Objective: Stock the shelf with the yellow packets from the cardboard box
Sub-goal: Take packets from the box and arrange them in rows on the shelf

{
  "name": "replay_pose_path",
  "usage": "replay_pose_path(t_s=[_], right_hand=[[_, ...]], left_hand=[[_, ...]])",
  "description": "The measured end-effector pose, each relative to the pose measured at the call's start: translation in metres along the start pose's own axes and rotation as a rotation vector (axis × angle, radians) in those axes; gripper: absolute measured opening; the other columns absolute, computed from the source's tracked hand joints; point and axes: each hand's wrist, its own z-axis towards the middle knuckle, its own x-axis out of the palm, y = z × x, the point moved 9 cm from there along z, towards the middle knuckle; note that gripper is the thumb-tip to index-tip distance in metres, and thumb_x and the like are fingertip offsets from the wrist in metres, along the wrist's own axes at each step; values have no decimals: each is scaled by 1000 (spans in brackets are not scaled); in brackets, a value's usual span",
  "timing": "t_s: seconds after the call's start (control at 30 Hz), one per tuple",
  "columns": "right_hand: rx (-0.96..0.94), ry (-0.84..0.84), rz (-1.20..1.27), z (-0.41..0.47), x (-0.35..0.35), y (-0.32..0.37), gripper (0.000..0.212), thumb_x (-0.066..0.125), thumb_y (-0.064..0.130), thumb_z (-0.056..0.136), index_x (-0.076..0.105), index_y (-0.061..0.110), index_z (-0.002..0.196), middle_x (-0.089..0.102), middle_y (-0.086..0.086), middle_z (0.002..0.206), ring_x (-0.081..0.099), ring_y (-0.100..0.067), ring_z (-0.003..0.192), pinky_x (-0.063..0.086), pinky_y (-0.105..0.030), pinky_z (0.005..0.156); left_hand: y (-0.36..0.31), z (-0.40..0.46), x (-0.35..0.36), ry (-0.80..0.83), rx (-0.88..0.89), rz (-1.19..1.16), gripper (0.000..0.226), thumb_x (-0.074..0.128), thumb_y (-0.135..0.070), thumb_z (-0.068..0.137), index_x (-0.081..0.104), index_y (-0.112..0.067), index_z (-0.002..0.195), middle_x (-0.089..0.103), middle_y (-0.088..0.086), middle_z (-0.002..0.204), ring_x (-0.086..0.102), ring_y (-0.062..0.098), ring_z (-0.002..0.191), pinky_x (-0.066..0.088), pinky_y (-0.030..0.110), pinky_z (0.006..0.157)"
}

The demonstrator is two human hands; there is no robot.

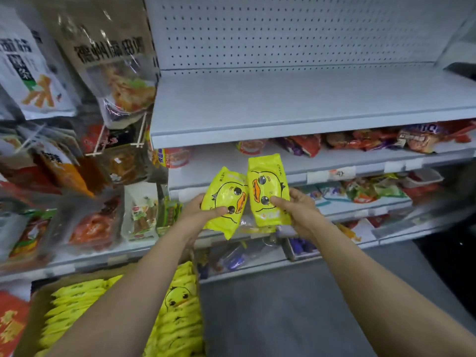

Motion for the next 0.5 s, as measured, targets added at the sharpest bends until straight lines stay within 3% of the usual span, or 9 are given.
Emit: replay_pose_path(t_s=[0.1, 0.2, 0.3, 0.37, 0.5], right_hand=[[-39, 39, 8, 16, -15, 40, 42, 80, 11, 72, 66, 10, 111, 75, -9, 104, 72, -28, 96, 56, -47, 89], [-89, 62, 33, 28, -18, 72, 55, 83, 19, 61, 65, 9, 112, 75, -10, 106, 69, -33, 104, 52, -54, 95], [-149, 87, 66, 44, -16, 102, 54, 81, 15, 63, 65, 7, 115, 74, -12, 106, 69, -32, 103, 52, -54, 95], [-189, 105, 66, 58, -13, 125, 48, 78, 10, 69, 65, 6, 115, 74, -12, 106, 71, -30, 98, 55, -51, 92], [-249, 165, 40, 85, 3, 171, 42, 74, 7, 77, 64, 7, 119, 73, -13, 109, 73, -27, 90, 61, -41, 73]], left_hand=[[-37, 12, 26, -24, 13, -34, 38, 78, 0, 74, 65, -14, 107, 74, 8, 92, 70, 18, 67, 54, 27, 51], [-71, 26, 28, -62, 53, -10, 37, 80, 1, 71, 68, -10, 104, 75, 7, 90, 71, 23, 74, 57, 30, 60], [-111, 41, 16, -94, 112, 55, 36, 81, -2, 70, 69, -16, 101, 76, 5, 93, 72, 21, 78, 56, 29, 64], [-139, 52, 4, -115, 162, 101, 38, 81, -4, 70, 68, -16, 103, 75, 4, 92, 70, 22, 79, 54, 28, 63], [-181, 72, -19, -133, 199, 107, 33, 77, 1, 74, 66, -11, 103, 73, 0, 72, 67, 15, 56, 50, 22, 46]])
